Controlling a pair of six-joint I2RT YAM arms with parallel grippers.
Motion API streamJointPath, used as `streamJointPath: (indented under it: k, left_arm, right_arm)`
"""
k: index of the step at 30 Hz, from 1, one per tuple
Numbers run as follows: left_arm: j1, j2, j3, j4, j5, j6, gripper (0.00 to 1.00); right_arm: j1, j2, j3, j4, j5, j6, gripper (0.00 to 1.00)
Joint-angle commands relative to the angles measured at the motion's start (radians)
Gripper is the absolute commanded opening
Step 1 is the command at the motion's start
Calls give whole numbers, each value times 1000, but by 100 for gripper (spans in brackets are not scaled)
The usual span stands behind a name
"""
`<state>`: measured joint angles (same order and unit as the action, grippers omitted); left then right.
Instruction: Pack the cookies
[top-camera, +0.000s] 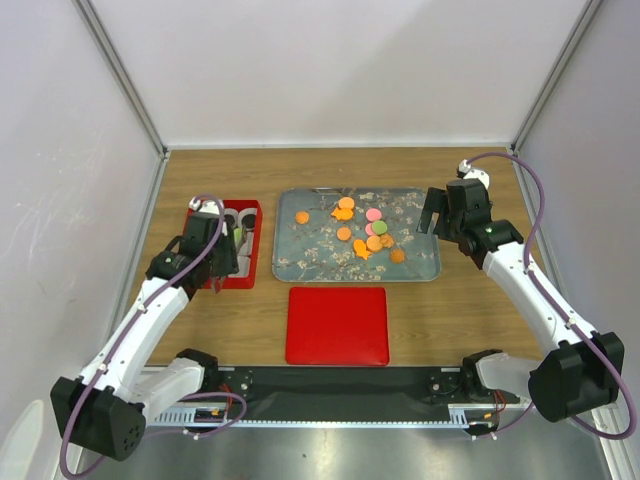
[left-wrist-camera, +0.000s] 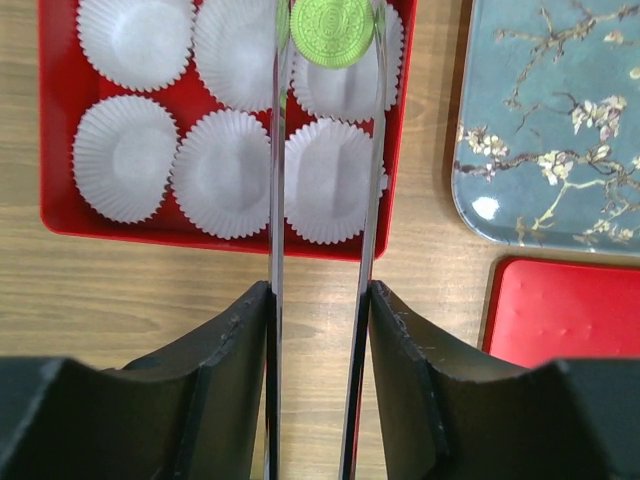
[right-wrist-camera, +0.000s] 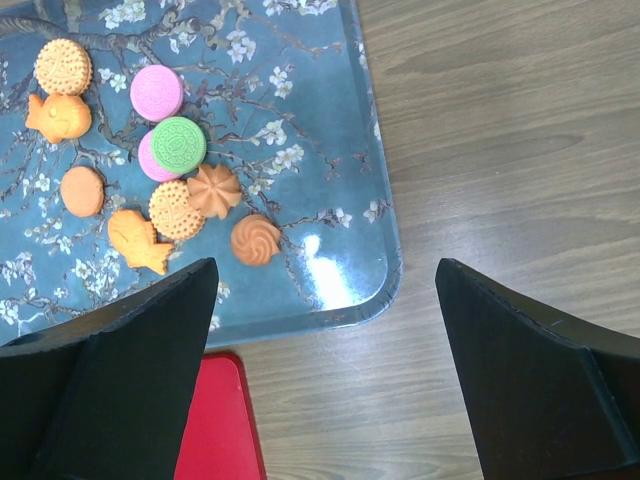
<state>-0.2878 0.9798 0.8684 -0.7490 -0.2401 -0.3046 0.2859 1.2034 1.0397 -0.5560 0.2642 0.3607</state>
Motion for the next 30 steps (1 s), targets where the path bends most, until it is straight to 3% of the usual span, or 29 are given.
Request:
streamJointPath:
  k: [1,12,21,25,30]
  left_arm:
    - [12,-3,-19,62,24,18,48]
    - [13,-6,-5,68,28,28,54]
    - [4,-6,155,17,74,44,54]
    - [-74,37,207,27,59,25,55]
    - [-263,128,228,86,35,-27,56]
  right_arm:
    - [-2,-10,8,24,-3,-16,97]
    - [-2,-8,8,24,-2,-14,97]
    - [-2,-5,10,22,4,-17,97]
    - [-2,1,13,21,10,-17,97]
    - [-2,2,17,11,24,-19,97]
